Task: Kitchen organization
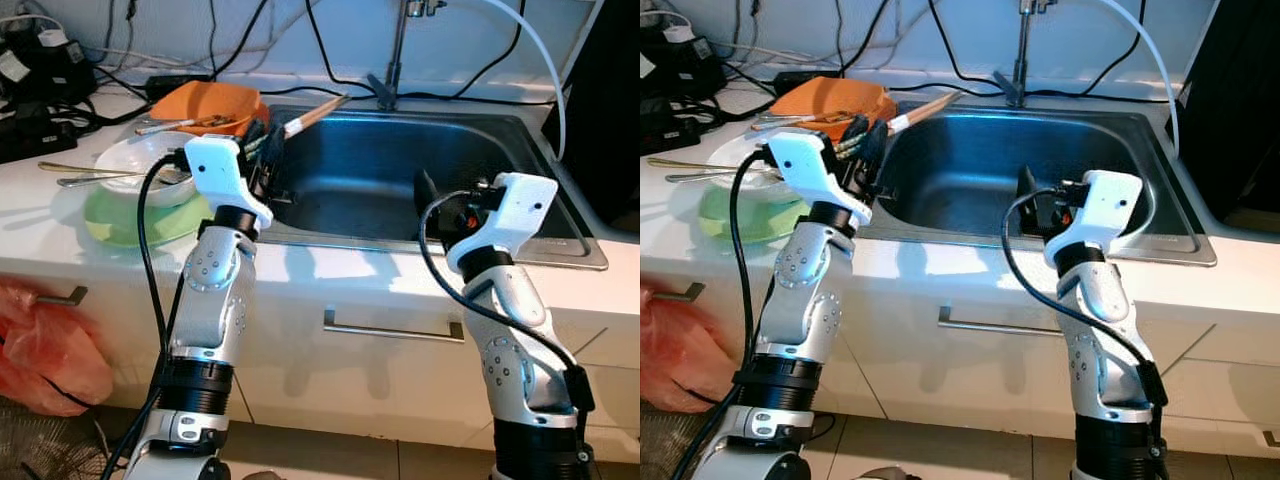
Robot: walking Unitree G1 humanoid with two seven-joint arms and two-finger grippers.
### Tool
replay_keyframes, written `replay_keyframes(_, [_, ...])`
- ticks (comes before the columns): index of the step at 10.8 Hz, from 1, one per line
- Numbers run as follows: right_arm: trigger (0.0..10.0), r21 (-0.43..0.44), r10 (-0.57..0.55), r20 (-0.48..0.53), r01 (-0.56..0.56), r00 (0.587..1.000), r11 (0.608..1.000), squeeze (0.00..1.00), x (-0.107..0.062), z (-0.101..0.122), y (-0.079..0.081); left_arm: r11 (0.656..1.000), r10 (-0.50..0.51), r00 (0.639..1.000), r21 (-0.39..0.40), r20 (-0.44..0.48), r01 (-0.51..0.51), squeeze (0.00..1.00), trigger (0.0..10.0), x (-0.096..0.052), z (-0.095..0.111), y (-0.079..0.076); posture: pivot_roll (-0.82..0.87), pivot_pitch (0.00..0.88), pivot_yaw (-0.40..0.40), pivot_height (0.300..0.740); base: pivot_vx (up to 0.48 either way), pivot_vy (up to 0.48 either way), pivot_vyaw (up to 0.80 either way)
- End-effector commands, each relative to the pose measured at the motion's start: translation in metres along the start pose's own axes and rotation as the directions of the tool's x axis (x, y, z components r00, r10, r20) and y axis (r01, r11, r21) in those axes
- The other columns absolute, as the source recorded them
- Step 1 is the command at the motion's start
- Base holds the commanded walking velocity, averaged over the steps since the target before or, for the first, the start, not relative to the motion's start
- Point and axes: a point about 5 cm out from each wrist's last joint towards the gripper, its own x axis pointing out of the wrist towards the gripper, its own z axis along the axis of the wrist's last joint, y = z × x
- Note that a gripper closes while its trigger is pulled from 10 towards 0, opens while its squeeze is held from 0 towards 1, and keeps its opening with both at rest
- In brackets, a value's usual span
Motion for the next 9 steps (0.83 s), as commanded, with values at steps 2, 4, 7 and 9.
replay_keyframes(2, [10.0,0.088,0.023,-0.009,-0.022,1.000,0.996,0.00,0.008,0.004,0.000,0.998,-0.047,0.999,-0.043,-0.018,0.046,0.00,0.0,0.001,0.003,-0.002,0.09,0.032,0.041,0.740,0.000,0.000,0.00])
replay_keyframes(4, [10.0,0.182,0.052,0.012,-0.054,0.999,0.982,0.00,0.022,0.013,0.004,0.986,-0.059,0.997,-0.159,-0.039,0.052,0.00,0.0,0.000,0.000,-0.002,0.10,0.027,0.041,0.740,0.000,0.000,0.00])
replay_keyframes(7, [10.0,0.302,0.136,0.037,-0.141,0.990,0.943,0.00,0.045,0.025,0.022,0.913,-0.103,0.992,-0.402,-0.074,0.065,0.00,0.0,0.003,-0.005,-0.006,0.11,0.021,0.037,0.740,0.000,0.000,0.00])
replay_keyframes(9, [10.0,0.326,0.168,0.038,-0.171,0.985,0.930,0.00,0.051,0.024,0.032,0.868,-0.148,0.984,-0.489,-0.095,0.083,0.00,0.0,0.002,-0.009,-0.016,0.11,0.018,0.038,0.740,0.000,0.000,0.00])
